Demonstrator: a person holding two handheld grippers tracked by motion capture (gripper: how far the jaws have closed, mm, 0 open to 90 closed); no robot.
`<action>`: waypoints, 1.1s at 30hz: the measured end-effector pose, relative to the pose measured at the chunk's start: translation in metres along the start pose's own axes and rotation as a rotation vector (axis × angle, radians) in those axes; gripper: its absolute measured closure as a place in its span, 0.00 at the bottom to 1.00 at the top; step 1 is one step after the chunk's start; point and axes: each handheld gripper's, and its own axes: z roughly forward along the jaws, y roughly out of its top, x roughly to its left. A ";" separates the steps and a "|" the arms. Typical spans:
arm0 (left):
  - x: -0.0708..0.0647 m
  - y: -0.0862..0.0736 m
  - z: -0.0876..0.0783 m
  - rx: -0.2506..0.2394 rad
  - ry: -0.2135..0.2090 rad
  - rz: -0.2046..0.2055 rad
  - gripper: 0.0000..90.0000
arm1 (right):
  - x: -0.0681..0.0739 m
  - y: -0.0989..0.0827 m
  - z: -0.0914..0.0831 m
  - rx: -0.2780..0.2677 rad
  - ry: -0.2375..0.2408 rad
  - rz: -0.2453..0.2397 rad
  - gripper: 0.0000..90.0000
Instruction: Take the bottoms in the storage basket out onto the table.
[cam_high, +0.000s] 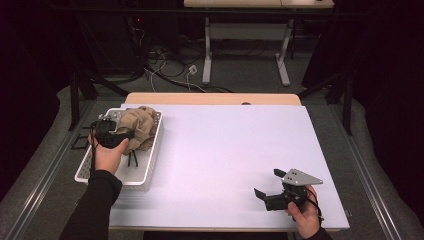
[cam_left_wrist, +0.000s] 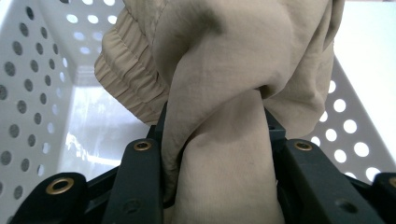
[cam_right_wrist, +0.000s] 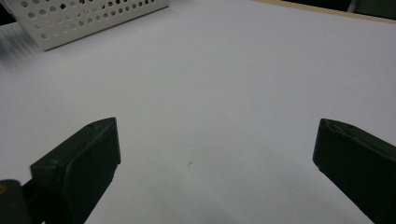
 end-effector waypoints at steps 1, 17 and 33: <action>0.000 0.000 -0.002 -0.005 0.005 0.002 0.70 | 0.000 0.000 0.000 0.000 0.000 0.000 0.01; -0.004 0.000 -0.020 -0.098 0.003 0.000 0.70 | 0.000 0.000 0.000 0.000 -0.002 0.002 0.01; -0.006 0.000 -0.042 -0.198 -0.007 0.001 0.70 | -0.001 0.000 0.000 -0.002 -0.003 0.003 0.01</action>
